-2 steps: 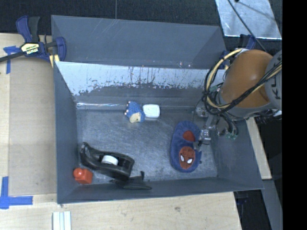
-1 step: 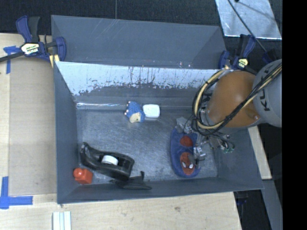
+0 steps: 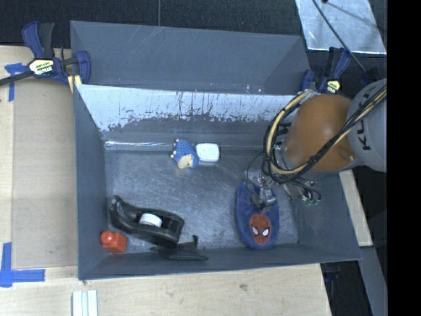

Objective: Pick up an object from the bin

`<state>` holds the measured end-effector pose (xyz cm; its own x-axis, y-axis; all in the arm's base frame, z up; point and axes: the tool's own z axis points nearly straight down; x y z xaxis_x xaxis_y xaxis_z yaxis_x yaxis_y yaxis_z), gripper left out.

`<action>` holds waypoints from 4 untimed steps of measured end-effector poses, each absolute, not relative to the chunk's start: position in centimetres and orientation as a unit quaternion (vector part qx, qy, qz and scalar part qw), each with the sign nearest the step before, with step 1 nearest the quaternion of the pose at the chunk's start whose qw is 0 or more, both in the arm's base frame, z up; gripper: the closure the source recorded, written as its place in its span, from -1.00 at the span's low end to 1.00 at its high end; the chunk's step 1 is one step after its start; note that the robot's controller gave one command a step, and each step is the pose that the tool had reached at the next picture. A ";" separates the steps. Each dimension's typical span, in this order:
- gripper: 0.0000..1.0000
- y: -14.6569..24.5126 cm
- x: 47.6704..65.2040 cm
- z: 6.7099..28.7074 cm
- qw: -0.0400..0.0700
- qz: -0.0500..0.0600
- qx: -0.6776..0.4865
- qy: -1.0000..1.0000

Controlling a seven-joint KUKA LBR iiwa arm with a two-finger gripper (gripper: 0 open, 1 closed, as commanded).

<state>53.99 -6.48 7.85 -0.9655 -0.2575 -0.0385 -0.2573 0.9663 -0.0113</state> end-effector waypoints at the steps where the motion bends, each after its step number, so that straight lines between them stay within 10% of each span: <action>1: 1.00 -7.3 56.3 19.1 0.007 -0.002 -0.123 0.992; 2: 1.00 -7.5 57.2 29.8 0.007 -0.002 -0.099 0.995; 3: 1.00 -2.5 60.5 15.2 -0.002 0.001 -0.003 1.000; 4: 1.00 -14.4 56.9 15.6 0.001 -0.002 0.007 1.000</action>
Offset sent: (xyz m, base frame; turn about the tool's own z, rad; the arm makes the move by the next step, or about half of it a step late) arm 0.0197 -0.0070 0.1074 0.0101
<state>56.87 -14.36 15.63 -0.9999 0.0144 -0.0012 0.0144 0.9999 -0.0048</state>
